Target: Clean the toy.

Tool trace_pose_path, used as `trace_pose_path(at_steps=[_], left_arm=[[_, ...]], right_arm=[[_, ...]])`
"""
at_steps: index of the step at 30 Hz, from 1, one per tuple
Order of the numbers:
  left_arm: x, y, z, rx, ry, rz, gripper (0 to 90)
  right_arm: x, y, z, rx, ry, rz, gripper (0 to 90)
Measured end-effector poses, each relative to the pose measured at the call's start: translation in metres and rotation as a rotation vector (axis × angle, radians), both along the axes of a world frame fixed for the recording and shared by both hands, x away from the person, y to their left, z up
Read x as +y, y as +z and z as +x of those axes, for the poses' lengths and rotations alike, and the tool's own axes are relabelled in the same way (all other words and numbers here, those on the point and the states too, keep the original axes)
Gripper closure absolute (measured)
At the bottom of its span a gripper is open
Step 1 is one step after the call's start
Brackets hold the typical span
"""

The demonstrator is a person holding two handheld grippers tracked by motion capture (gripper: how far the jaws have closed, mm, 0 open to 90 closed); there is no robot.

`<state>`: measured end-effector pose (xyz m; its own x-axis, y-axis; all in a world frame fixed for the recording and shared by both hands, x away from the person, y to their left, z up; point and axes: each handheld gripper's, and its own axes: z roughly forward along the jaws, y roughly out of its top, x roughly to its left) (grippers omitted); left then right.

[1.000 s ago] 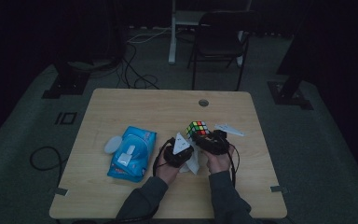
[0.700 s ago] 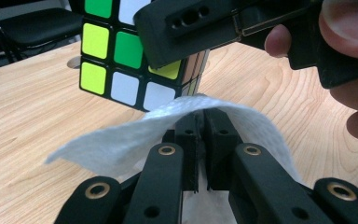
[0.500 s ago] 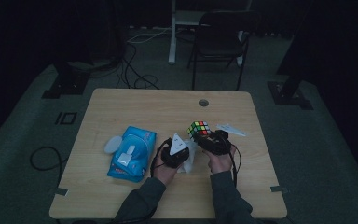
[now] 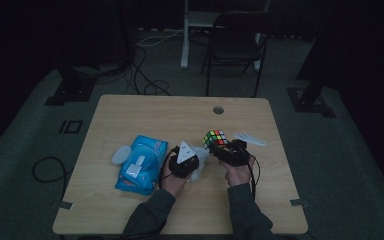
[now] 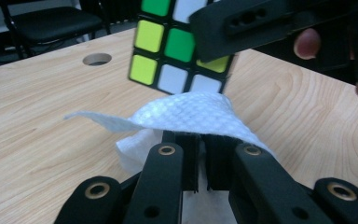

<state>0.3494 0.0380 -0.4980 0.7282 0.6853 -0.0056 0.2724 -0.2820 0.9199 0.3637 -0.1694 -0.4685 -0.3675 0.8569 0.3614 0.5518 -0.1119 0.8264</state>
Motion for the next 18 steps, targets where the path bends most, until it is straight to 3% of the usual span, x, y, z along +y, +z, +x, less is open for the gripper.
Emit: trace_pose_path(at_steps=[18], left_arm=[[0.016, -0.004, 0.018, 0.043, 0.057, -0.005, 86.3]], right_arm=[[0.004, 0.004, -0.007, -0.011, 0.043, -0.021, 34.2]])
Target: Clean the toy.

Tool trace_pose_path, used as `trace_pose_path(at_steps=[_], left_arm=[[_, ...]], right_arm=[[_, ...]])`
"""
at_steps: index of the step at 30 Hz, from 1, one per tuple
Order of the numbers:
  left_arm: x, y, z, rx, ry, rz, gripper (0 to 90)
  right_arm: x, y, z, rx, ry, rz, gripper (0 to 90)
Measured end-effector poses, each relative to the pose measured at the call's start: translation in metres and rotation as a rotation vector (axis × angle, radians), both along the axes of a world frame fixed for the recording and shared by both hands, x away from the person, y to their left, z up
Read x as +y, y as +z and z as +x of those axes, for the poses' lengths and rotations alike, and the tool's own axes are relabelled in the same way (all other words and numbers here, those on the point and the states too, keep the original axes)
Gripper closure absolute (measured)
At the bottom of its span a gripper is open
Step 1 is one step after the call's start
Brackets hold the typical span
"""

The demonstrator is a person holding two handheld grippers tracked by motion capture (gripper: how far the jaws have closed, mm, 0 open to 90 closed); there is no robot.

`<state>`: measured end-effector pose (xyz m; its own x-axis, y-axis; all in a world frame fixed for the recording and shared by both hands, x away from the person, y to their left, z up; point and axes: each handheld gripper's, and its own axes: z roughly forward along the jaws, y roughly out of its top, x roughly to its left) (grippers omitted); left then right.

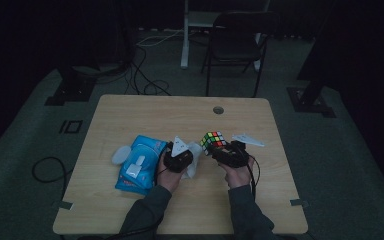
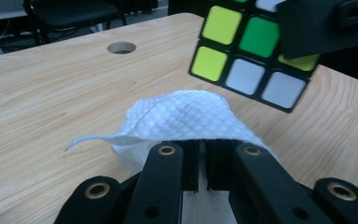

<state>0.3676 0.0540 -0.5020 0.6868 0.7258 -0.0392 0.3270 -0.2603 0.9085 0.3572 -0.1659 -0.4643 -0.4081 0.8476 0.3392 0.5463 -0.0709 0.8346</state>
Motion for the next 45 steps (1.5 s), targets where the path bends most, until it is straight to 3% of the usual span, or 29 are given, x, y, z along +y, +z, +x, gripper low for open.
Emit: trace_pose_path(at_steps=[9, 19, 29, 45], left_arm=[[0.005, -0.003, 0.007, 0.017, 0.016, 0.002, 86.3], [0.007, -0.004, 0.010, 0.026, 0.024, -0.011, 86.3], [0.004, -0.004, 0.007, 0.014, -0.015, -0.006, 86.3], [-0.011, -0.008, -0.003, 0.008, -0.085, 0.039, 86.3]], right_arm=[[0.000, 0.003, -0.006, -0.009, 0.024, -0.008, 34.2], [0.011, 0.000, -0.014, -0.035, 0.098, -0.023, 34.2], [0.014, -0.001, -0.012, -0.033, 0.121, -0.001, 34.2], [0.014, -0.003, -0.008, -0.030, 0.113, 0.005, 34.2]])
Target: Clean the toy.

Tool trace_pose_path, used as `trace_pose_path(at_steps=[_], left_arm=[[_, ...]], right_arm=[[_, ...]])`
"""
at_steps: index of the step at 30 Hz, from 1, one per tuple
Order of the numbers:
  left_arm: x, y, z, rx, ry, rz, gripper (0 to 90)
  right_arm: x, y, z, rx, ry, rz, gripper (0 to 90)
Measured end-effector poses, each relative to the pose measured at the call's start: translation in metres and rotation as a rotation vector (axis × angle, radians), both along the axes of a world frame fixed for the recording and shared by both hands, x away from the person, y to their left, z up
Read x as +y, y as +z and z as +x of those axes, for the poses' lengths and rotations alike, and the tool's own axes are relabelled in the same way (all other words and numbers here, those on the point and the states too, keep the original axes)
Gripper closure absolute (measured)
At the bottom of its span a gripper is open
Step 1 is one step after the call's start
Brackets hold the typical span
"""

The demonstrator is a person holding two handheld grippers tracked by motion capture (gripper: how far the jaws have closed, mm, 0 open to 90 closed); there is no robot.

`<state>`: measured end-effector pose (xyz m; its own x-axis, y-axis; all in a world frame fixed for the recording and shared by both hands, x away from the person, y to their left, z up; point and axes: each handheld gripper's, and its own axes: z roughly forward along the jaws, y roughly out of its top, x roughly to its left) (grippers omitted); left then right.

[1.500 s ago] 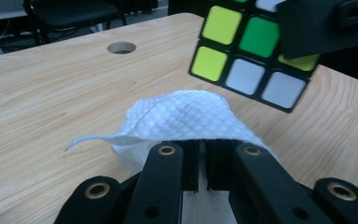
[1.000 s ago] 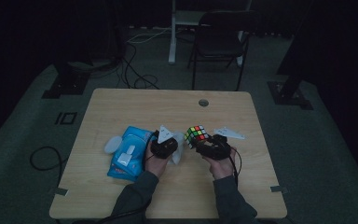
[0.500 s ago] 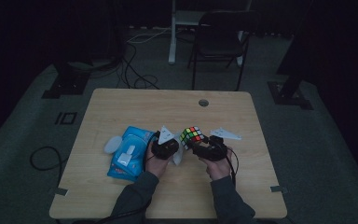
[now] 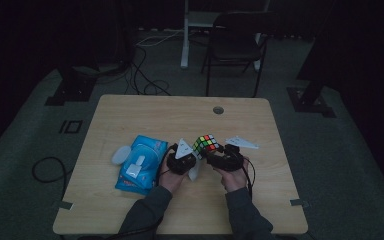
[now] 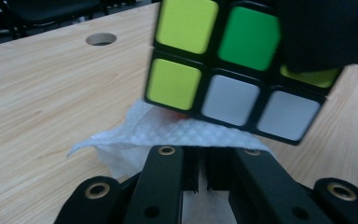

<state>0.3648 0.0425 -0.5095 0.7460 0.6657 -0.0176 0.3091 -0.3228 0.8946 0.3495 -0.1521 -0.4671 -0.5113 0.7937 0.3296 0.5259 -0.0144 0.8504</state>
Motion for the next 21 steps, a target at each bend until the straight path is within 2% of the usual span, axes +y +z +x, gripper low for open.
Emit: trace_pose_path(at_steps=[11, 18, 21], left_arm=[[-0.011, -0.001, -0.009, -0.003, -0.047, 0.025, 86.2], [-0.010, 0.000, -0.007, -0.006, -0.035, 0.030, 86.1], [-0.005, 0.001, -0.003, -0.006, -0.009, 0.026, 86.1]], right_arm=[[0.001, 0.001, 0.003, -0.011, -0.016, -0.025, 34.3], [0.001, 0.003, 0.002, -0.017, -0.009, -0.030, 34.3], [0.001, 0.003, 0.001, -0.017, 0.004, -0.032, 34.2]])
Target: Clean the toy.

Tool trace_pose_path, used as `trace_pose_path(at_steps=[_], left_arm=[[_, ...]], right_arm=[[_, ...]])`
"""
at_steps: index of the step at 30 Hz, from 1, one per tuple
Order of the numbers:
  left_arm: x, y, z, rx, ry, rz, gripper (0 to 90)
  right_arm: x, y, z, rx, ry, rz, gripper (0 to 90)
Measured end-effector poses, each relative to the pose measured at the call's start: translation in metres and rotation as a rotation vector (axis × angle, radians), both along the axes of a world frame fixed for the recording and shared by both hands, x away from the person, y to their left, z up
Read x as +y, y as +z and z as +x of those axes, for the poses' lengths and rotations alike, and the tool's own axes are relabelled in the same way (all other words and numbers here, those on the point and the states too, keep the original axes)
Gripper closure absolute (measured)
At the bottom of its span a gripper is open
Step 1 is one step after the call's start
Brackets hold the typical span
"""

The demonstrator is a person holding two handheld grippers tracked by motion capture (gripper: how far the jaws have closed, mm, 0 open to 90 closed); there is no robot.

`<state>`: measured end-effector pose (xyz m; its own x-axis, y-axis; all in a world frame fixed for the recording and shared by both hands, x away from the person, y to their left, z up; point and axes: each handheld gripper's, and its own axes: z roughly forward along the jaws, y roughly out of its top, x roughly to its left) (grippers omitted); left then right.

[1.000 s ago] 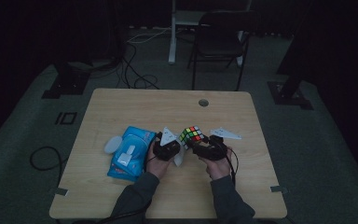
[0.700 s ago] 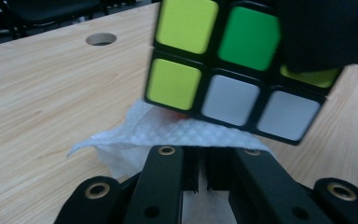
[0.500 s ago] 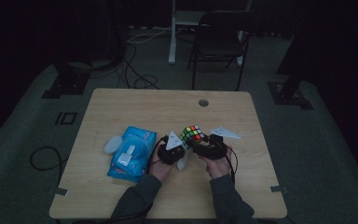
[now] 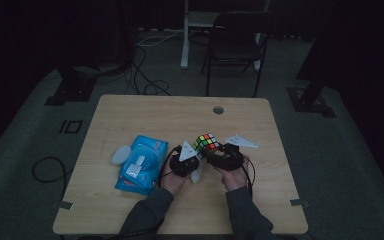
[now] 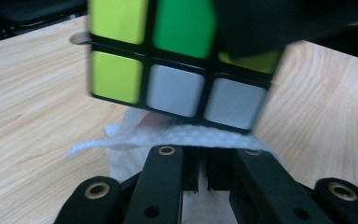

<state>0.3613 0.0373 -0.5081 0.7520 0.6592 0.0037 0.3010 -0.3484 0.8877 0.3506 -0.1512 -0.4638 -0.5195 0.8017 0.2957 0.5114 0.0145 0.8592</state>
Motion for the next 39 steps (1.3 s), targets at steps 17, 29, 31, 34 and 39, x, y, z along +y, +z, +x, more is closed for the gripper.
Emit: trace_pose_path(at_steps=[17, 29, 31, 34, 39], left_arm=[[0.015, 0.003, 0.009, 0.001, 0.076, -0.026, 86.1], [0.015, 0.004, 0.010, 0.001, 0.064, -0.033, 86.2], [0.013, 0.003, 0.010, 0.005, 0.055, -0.028, 86.2], [0.011, 0.002, 0.010, 0.005, 0.046, -0.022, 86.2], [0.007, 0.000, 0.007, 0.002, 0.017, -0.024, 86.1]], right_arm=[[-0.010, -0.001, -0.008, 0.007, 0.043, -0.017, 34.2], [-0.008, 0.000, -0.008, 0.013, 0.049, 0.017, 34.3], [-0.006, 0.000, -0.008, 0.016, 0.051, 0.023, 34.2], [-0.005, 0.000, -0.008, 0.017, 0.056, 0.029, 34.3], [-0.001, 0.001, -0.007, 0.017, 0.063, 0.041, 34.2]])
